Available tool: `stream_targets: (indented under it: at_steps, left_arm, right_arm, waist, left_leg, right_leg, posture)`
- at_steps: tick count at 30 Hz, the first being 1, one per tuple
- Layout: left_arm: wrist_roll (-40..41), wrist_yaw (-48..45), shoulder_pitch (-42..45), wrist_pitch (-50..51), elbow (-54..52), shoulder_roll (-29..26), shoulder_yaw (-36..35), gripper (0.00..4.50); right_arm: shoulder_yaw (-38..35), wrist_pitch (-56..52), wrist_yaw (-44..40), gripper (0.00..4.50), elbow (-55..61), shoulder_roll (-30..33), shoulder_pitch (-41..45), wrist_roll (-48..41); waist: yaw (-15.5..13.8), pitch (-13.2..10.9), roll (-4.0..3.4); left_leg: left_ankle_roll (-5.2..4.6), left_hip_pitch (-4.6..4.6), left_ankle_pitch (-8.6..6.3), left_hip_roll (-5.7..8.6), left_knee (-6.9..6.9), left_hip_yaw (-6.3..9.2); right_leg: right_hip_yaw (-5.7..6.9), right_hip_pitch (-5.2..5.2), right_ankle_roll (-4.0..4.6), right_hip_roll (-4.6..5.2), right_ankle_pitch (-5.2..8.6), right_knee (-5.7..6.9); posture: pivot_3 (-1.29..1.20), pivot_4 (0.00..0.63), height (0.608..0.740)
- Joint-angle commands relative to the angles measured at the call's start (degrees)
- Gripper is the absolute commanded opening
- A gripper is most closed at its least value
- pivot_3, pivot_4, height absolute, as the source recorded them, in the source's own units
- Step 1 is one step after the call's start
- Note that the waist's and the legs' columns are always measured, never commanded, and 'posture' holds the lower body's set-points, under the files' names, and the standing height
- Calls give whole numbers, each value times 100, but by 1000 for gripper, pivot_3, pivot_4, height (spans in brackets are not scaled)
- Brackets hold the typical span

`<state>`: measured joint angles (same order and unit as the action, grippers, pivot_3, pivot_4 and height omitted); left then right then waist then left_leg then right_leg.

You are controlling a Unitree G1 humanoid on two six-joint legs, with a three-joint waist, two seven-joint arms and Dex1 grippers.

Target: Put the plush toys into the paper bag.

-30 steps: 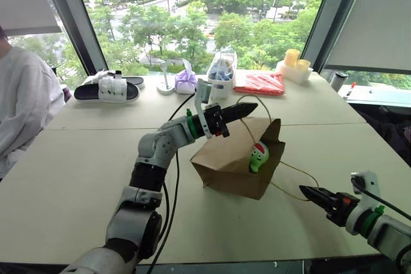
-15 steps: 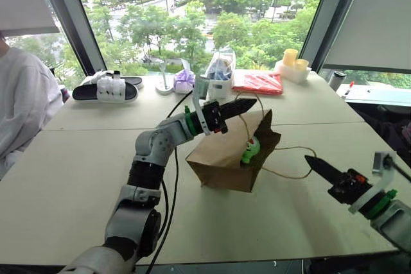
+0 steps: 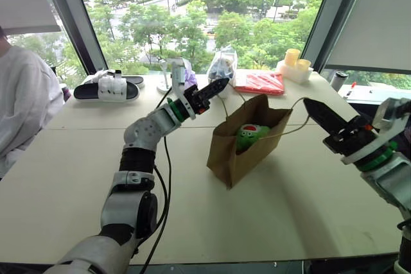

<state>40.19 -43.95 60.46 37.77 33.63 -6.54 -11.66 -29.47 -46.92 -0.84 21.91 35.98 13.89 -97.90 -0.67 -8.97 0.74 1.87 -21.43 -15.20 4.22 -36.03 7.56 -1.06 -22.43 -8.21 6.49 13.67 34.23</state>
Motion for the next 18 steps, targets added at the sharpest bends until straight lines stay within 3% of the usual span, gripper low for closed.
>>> stream_targets:
  at_steps: [1,4,8,10,11,14,18]
  left_arm:
    - [-196,-263,77,-269,86,-22,86,266]
    - [-204,-308,110,-331,238,-8,-24,1299]
    - [-178,-379,110,-335,278,-36,-77,3290]
    - [-145,-443,73,-289,223,-86,-102,4238]
    - [-62,-536,31,-175,140,-133,-142,4382]
    - [332,-912,-244,402,-349,-356,-258,4382]
    - [422,-972,-660,770,-863,-720,-232,4382]
  right_arm:
    - [228,109,-269,971,179,-30,-135,321]
    - [297,219,-330,2333,190,-100,-177,380]
    - [277,334,-320,4358,245,-65,-241,495]
    - [250,272,-372,4500,298,14,-365,369]
    - [182,272,-418,4500,385,-5,-466,38]
    - [19,295,-684,4500,673,-60,-968,-273]
    - [243,231,-931,4500,784,-19,-1490,183]
  waist:
    - [5,0,0]
    - [8,0,0]
    - [10,0,0]
    - [10,0,0]
    - [9,0,0]
    - [19,0,-1]
    - [49,0,-1]
  left_leg:
    - [0,-1,0,0,0,0]
    - [-1,-1,0,0,0,0]
    - [0,0,0,-2,0,1]
    - [0,-1,0,-2,0,1]
    - [-1,-1,0,-2,0,0]
    - [-1,0,-1,-3,5,2]
    - [-5,2,-3,-4,6,5]
  right_leg:
    - [0,0,0,0,0,-1]
    - [-2,-1,0,0,0,-1]
    - [-1,-2,0,0,0,1]
    - [-1,-2,0,0,0,1]
    - [-1,-2,0,0,0,1]
    - [-1,-3,0,0,0,1]
    - [-2,-4,0,0,0,2]
  posture:
    - [0,150,740]
    - [0,150,740]
    - [0,150,740]
    - [0,150,740]
    - [0,150,740]
    - [0,150,740]
    - [0,150,740]
